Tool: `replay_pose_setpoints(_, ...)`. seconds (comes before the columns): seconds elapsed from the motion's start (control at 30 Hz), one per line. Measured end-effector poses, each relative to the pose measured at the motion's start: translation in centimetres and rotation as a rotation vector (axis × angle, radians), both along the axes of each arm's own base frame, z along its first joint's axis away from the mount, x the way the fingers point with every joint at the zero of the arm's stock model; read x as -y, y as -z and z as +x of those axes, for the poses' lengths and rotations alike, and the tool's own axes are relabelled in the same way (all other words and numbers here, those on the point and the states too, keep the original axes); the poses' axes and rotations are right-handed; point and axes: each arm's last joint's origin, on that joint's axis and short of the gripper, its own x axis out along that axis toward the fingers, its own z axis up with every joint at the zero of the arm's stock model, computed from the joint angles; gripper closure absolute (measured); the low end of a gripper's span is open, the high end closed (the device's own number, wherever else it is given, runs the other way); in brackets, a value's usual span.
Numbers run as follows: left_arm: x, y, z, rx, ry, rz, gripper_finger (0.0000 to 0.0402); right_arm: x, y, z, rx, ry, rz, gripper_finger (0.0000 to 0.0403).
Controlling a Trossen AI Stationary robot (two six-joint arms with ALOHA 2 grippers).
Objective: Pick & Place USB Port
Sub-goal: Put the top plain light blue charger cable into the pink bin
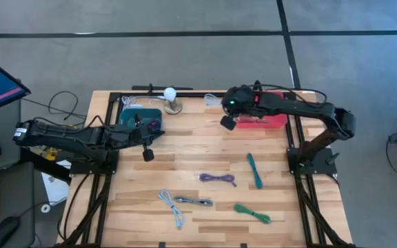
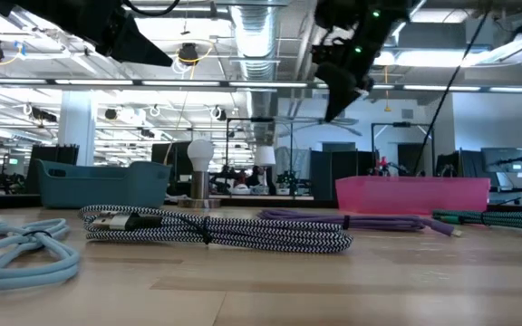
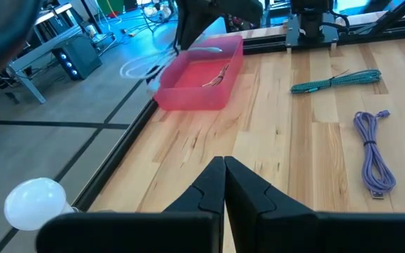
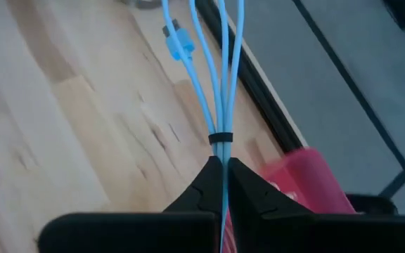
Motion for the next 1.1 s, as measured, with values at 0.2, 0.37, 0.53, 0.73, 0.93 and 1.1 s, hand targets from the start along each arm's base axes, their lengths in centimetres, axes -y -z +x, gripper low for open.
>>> replay_pose_setpoints(0.2, 0.0, 0.0, 0.0, 0.0, 0.0, 0.0, 0.0394, 1.0, 0.5, -3.8, 0.041, 0.101, 0.006, 0.0403)
replay_pose_setpoints(0.37, 0.0, 0.0, 0.0, 0.0, 0.0, 0.0, 0.0394, 2.3, 1.4, -6.5, 0.051, 0.197, 0.036, 0.0403)
replay_pose_setpoints(0.53, 0.0, 0.0, 0.0, 0.0, 0.0, 0.0, 0.0394, 3.8, 4.0, -8.5, 0.005, 0.299, 0.106, 0.0403)
replay_pose_setpoints(0.73, 0.0, 0.0, 0.0, 0.0, 0.0, 0.0, 0.0394, 4.5, 6.8, -10.6, -0.039, 0.407, 0.176, 0.0403)
replay_pose_setpoints(0.93, 0.0, 0.0, 0.0, 0.0, 0.0, 0.0, 0.0394, 4.8, 8.4, -12.1, -0.076, 0.468, 0.205, 0.0403)
replay_pose_setpoints(1.1, 0.0, 0.0, 0.0, 0.0, 0.0, 0.0, 0.0394, 5.1, 9.3, -13.0, -0.092, 0.504, 0.218, 0.0403)
